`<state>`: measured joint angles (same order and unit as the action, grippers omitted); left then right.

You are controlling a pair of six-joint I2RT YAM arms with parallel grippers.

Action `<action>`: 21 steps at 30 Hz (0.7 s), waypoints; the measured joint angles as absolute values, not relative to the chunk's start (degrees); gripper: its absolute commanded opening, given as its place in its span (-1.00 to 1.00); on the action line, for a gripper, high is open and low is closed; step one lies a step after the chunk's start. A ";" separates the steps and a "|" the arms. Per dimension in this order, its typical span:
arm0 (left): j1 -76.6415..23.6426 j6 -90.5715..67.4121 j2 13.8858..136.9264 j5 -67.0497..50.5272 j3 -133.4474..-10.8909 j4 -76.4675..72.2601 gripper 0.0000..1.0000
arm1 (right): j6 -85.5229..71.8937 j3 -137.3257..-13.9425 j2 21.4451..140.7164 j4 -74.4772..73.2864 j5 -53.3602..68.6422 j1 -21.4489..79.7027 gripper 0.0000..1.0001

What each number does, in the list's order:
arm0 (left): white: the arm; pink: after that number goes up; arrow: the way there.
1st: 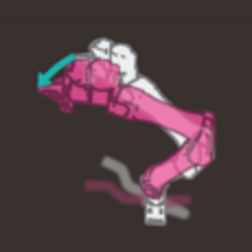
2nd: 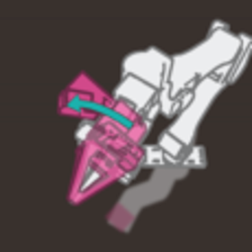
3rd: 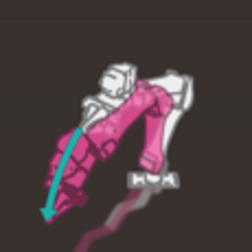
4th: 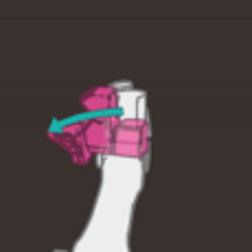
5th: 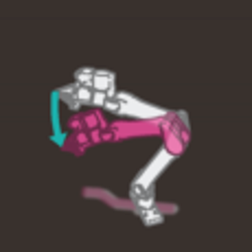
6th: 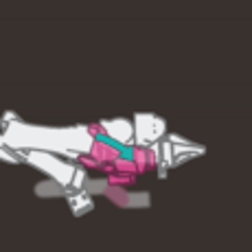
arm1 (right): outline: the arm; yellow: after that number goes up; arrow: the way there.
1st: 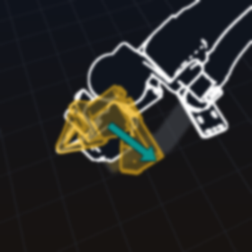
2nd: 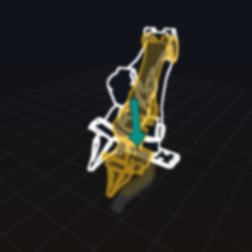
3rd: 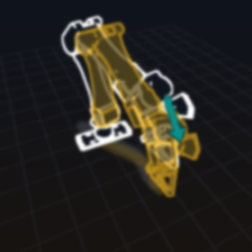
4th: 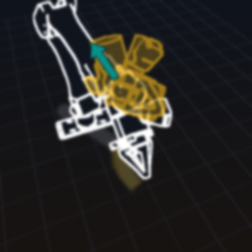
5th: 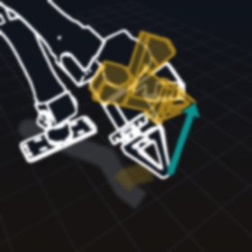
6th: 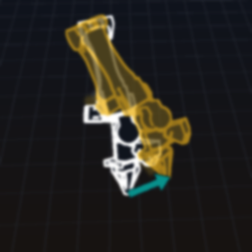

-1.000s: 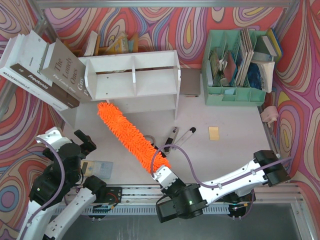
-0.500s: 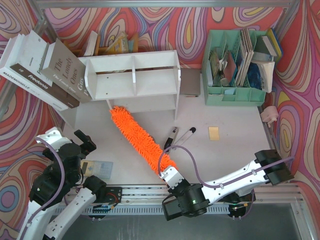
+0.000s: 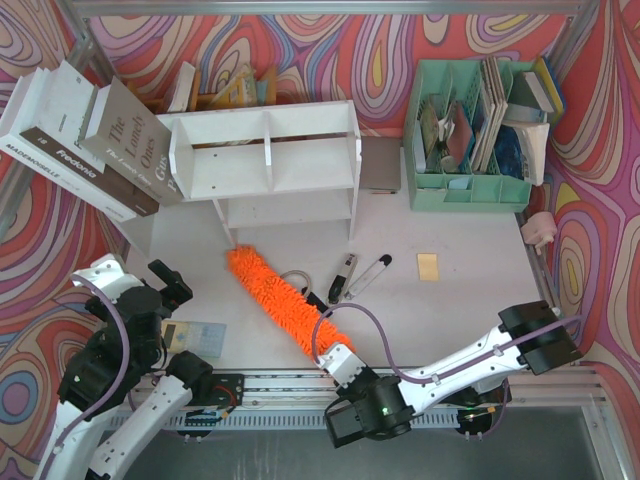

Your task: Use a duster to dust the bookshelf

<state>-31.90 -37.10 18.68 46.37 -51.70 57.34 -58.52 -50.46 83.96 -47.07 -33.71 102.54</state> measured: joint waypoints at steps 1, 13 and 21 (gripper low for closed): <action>-31.90 -37.10 18.68 46.37 -51.70 57.34 0.97 | -58.61 -50.46 83.96 -47.59 -33.01 102.94 -1.00; -31.90 -37.10 18.70 46.37 -51.70 57.34 0.97 | -67.90 -50.30 83.31 -54.72 -33.67 104.79 -1.00; -31.90 -37.10 18.70 46.37 -51.70 57.34 0.96 | -70.19 -51.33 85.82 -54.35 -34.26 100.84 -1.00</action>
